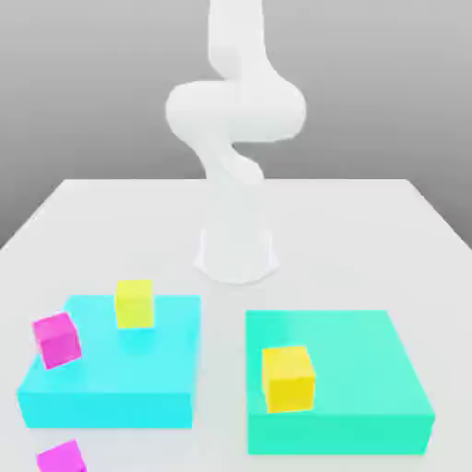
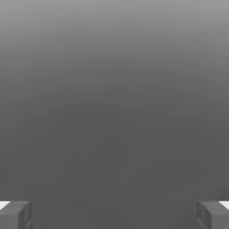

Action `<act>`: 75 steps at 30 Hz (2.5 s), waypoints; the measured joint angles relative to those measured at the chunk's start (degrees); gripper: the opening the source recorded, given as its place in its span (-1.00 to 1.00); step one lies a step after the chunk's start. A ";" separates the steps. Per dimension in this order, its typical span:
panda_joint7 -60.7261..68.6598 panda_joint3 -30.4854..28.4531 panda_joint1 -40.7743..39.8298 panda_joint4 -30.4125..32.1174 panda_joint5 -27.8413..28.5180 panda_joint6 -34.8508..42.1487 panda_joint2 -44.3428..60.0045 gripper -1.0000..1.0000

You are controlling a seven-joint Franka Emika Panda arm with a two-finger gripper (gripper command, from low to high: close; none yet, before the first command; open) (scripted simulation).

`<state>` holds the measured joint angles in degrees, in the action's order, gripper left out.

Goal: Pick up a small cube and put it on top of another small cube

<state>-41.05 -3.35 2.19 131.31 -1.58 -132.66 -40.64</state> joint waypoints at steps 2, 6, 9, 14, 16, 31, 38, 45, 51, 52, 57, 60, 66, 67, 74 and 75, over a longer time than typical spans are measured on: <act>4.10 -2.87 1.82 -0.37 -1.44 -0.82 4.36 0.00; 12.45 -8.05 4.78 -1.11 -4.85 -2.26 12.64 0.00; 18.97 -11.52 6.49 -1.67 -7.86 -3.32 18.85 0.00; 30.28 -15.68 7.63 -2.63 -13.52 -4.95 29.40 0.00; 34.69 -16.95 7.76 -3.00 -15.65 -5.64 33.61 0.00; 59.64 -18.35 0.80 -5.00 -19.40 -13.43 61.44 0.00; 65.95 -14.66 -3.92 -7.32 -21.50 -21.65 74.02 -1.00; 65.99 -14.68 -3.92 -7.32 -21.49 -21.56 74.04 -1.00; 60.79 -20.76 -0.28 -3.46 -15.72 -14.37 63.27 -1.00; 59.69 -21.73 -0.05 -2.54 -14.93 -13.51 61.63 -1.00; 53.58 -26.33 0.80 2.38 -9.96 -10.13 53.29 -1.00; 49.27 -28.58 0.81 5.52 -5.91 -8.66 48.03 -1.00; 39.63 -29.63 -3.31 12.07 3.80 -6.60 37.02 -1.00; 38.04 -29.62 -3.86 13.19 5.42 -6.37 35.19 -1.00; 38.90 -29.81 -4.45 17.55 2.81 -14.31 38.59 -1.00; 39.96 -29.85 -4.23 17.89 1.37 -16.14 40.32 1.00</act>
<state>-1.10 -33.20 -2.04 149.20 -0.21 -148.80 -0.32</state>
